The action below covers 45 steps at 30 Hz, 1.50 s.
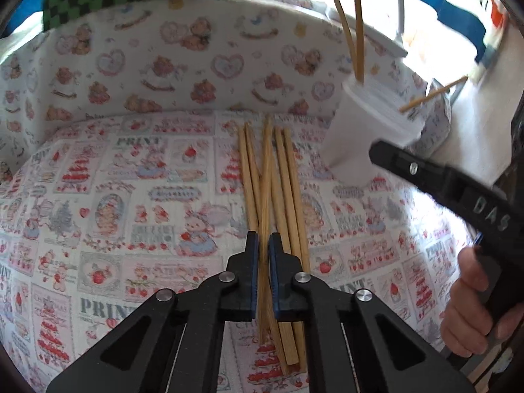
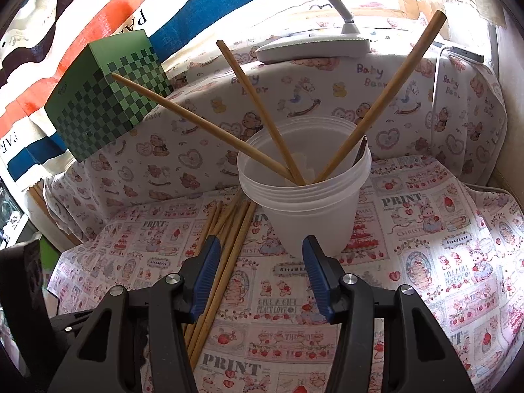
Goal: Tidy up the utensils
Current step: 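Grasp one chopstick from the pile with the left gripper while the right gripper approaches the pile, then close the right gripper on a chopstick while the left gripper lifts its chopstick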
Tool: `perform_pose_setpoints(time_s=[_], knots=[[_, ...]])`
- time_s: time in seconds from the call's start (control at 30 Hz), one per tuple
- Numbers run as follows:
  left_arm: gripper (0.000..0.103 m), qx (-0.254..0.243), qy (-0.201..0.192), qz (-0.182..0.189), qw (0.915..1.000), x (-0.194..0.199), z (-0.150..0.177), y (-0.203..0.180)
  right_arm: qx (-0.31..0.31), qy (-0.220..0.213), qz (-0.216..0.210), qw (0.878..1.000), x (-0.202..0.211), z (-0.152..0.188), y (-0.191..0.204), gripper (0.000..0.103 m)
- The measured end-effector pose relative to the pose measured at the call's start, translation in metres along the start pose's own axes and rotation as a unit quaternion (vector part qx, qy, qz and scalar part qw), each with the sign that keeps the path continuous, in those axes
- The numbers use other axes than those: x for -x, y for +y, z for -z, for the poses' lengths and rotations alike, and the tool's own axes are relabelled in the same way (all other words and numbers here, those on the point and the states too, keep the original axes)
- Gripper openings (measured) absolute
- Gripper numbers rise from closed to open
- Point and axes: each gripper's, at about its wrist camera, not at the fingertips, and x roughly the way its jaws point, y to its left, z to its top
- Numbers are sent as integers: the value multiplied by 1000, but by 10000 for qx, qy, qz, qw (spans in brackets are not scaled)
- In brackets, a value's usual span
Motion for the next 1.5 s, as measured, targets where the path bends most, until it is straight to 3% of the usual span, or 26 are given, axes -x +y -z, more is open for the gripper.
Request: perform_pose_setpoints(time_s=[0.2,0.37,0.5,0.77,1.0,1.07,1.13,1.2,1.3,1.4,1.5], knots=[[5,195,-794,-173,9965,32,-6,12,29,-42,87,9999,0,0,0,54],[5,-17,-1769,-822,9808,63,-6,4,34,-34,89,9999,-1,1,1,54],[5,-2,-2160,-836,9728,78,-7,10,37,-30,79,10000,0,1,2,54],[5,277,-2581,-702,9632,103,-6,21,-62,135,-68,9999,-5,3,3,54],[5,505,-2865,-771,9536,118,-6,33,-214,1052,-863,9905,-24,10,7,54],[5,576,-2902,-800,9519,122,-7,37,-353,1023,-632,9921,-23,12,7,46],[5,560,-2921,-908,9504,128,-8,39,-333,974,-341,9941,-19,13,9,44],[5,548,-3093,-965,9445,138,-6,40,-336,994,-406,9937,-15,16,11,43],[5,532,-3289,-986,9377,150,-4,43,-366,1112,-476,9920,-19,13,14,33],[5,722,-3229,-817,9401,153,-6,53,-401,1102,-229,9928,-24,13,15,23],[5,1013,-3138,-657,9418,153,-8,66,-502,1270,-120,9906,-34,14,19,22]])
